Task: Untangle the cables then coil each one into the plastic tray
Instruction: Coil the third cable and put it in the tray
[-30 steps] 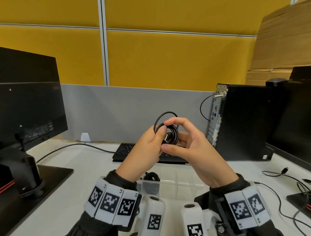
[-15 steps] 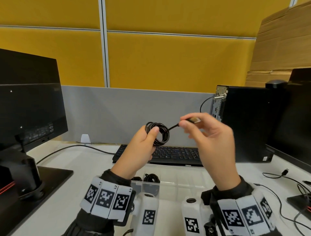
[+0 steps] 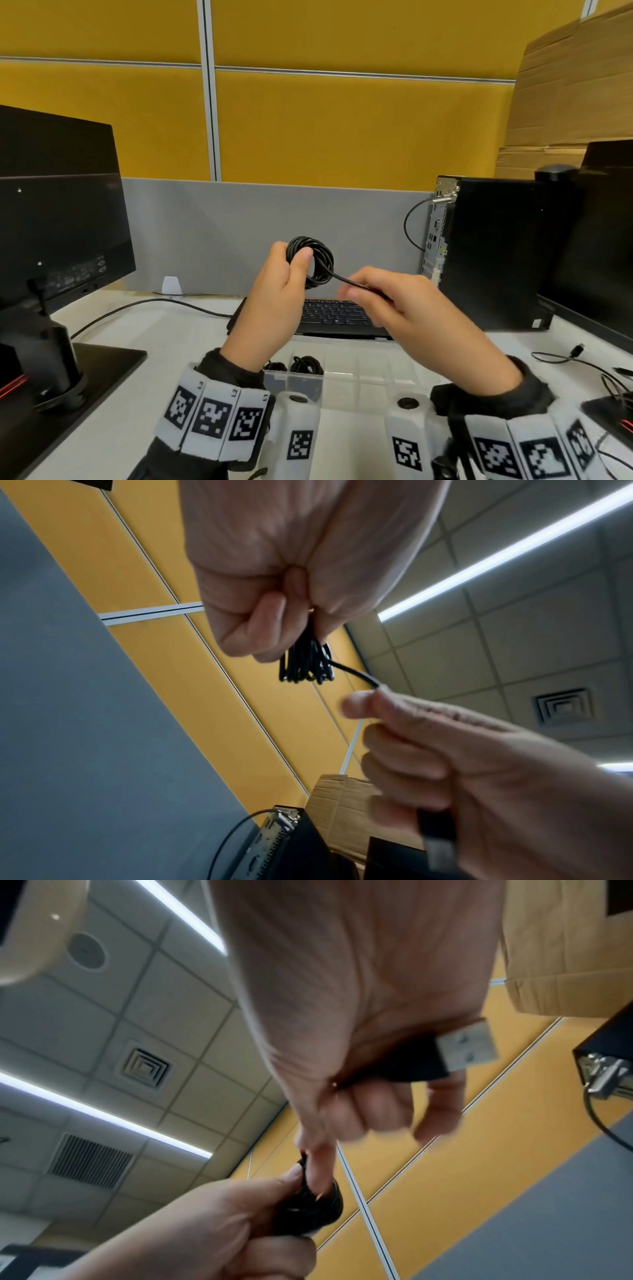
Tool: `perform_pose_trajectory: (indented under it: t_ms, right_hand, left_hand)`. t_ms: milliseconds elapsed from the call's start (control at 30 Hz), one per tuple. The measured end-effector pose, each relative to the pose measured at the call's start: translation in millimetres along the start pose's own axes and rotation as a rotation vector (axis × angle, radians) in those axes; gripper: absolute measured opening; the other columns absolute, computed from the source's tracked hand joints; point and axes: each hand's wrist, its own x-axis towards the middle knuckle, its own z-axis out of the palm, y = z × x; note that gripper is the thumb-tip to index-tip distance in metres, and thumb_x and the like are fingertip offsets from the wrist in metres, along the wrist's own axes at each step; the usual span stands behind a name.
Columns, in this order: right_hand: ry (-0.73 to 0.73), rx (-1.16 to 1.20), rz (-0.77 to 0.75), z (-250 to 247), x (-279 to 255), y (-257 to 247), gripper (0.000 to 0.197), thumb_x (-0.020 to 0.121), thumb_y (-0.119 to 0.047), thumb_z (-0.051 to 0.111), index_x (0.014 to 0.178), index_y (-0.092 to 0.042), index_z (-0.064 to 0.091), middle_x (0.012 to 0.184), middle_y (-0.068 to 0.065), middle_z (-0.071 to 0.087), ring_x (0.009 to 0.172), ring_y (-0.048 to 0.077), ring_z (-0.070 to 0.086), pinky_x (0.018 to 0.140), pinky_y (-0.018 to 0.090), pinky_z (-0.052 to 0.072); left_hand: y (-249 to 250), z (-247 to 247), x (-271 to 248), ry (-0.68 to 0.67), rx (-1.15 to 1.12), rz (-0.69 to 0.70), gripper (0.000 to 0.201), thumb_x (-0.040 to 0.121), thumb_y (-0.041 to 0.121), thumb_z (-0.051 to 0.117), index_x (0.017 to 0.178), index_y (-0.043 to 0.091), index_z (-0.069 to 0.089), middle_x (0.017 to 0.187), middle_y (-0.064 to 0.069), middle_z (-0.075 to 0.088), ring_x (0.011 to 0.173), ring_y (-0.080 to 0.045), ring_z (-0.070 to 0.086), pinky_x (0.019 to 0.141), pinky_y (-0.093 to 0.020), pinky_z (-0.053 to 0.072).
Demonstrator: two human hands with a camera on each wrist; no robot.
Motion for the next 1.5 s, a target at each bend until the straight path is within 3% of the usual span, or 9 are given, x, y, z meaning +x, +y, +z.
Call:
perform_pose_trajectory:
  t_ms: [167, 267, 333, 400, 500, 600, 833, 1267, 1500]
  right_hand:
    - [0.148, -0.021, -0.119, -8.6, -0.2, 6.4, 0.026, 0.098, -0.034, 0.042, 0.082, -0.023, 0.059, 0.056, -0.015, 0.042, 0.053, 0.001, 0.040, 0.055, 0.009, 0.030]
    - [0.391, -0.251, -0.137, -10.1, 1.4, 23.1, 0.028, 0.094, -0.041, 0.036, 0.088, -0.031, 0.061, 0.086, -0.017, 0.038, 0.084, 0.002, 0.032, 0.074, 0.019, 0.025]
    - [0.526, -0.247, -0.095, -8.5, 4.6, 29.6, 0.026, 0.094, -0.038, 0.039, 0.094, -0.031, 0.064, 0.093, -0.006, 0.041, 0.088, 0.009, 0.034, 0.077, 0.022, 0.029]
    - [0.579, -0.061, -0.080, -4.1, 8.5, 31.2, 0.016, 0.096, -0.028, 0.047, 0.094, -0.032, 0.062, 0.090, 0.001, 0.051, 0.083, 0.009, 0.046, 0.073, 0.014, 0.037]
    - [0.528, 0.444, -0.021, 3.4, 12.5, 25.9, 0.019, 0.097, -0.012, 0.046, 0.093, -0.019, 0.063, 0.083, 0.007, 0.060, 0.073, 0.007, 0.059, 0.068, 0.017, 0.049]
    - [0.471, 0.820, 0.065, 11.3, 13.1, 20.6, 0.020, 0.097, -0.012, 0.044, 0.094, -0.010, 0.063, 0.075, 0.001, 0.059, 0.069, 0.006, 0.060, 0.065, 0.017, 0.051]
    - [0.473, 1.155, 0.196, 17.1, 16.5, 23.0, 0.019, 0.095, -0.014, 0.046, 0.098, -0.010, 0.065, 0.083, 0.008, 0.064, 0.079, 0.015, 0.065, 0.071, 0.021, 0.054]
    - [0.296, 1.219, 0.168, 8.5, 14.4, 25.4, 0.019, 0.094, -0.013, 0.047, 0.104, -0.008, 0.062, 0.088, 0.003, 0.068, 0.091, 0.017, 0.066, 0.084, 0.028, 0.054]
    - [0.272, 0.981, 0.204, 14.5, 12.5, 27.2, 0.023, 0.097, -0.010, 0.044, 0.108, -0.002, 0.063, 0.095, 0.011, 0.071, 0.087, 0.018, 0.068, 0.074, 0.023, 0.054]
  left_hand:
    - [0.5, -3.5, -0.4, 0.002, 0.140, 0.057, 0.026, 0.099, 0.032, 0.034, 0.082, 0.015, 0.043, 0.064, 0.007, 0.036, 0.055, -0.007, 0.033, 0.052, -0.017, 0.033]
    - [7.6, -4.3, -1.8, -0.128, -0.138, -0.032, 0.027, 0.099, 0.029, 0.034, 0.077, 0.017, 0.042, 0.060, 0.007, 0.033, 0.048, -0.009, 0.026, 0.047, -0.020, 0.024]
    - [15.9, -2.8, -4.9, -0.243, -0.350, -0.074, 0.026, 0.099, 0.027, 0.034, 0.078, 0.016, 0.044, 0.062, 0.002, 0.030, 0.046, -0.009, 0.020, 0.047, -0.022, 0.018]
    - [23.2, 1.7, -9.7, -0.322, -0.454, -0.059, 0.024, 0.096, 0.030, 0.036, 0.078, 0.016, 0.045, 0.065, -0.003, 0.027, 0.046, -0.008, 0.017, 0.048, -0.025, 0.015]
    - [27.9, 10.7, -15.0, -0.368, -0.489, -0.038, 0.020, 0.088, 0.037, 0.039, 0.079, 0.023, 0.049, 0.063, 0.002, 0.029, 0.046, -0.007, 0.018, 0.047, -0.025, 0.016]
    - [28.4, 15.5, -16.4, -0.357, -0.480, -0.059, 0.019, 0.091, 0.036, 0.037, 0.087, 0.021, 0.049, 0.061, 0.005, 0.034, 0.046, -0.007, 0.019, 0.048, -0.028, 0.015]
    - [20.5, 21.3, -13.1, -0.282, -0.347, -0.072, 0.017, 0.099, 0.027, 0.036, 0.103, 0.020, 0.051, 0.076, 0.002, 0.035, 0.042, -0.002, 0.030, 0.044, -0.017, 0.028]
    - [16.2, 22.7, -12.3, -0.177, -0.405, -0.107, 0.021, 0.099, 0.020, 0.038, 0.105, 0.019, 0.058, 0.077, 0.000, 0.048, 0.042, -0.003, 0.028, 0.044, -0.016, 0.029]
    - [17.6, 22.9, -14.4, -0.233, -0.428, -0.078, 0.021, 0.099, 0.019, 0.038, 0.107, 0.021, 0.058, 0.076, -0.003, 0.052, 0.046, -0.006, 0.027, 0.045, -0.017, 0.028]
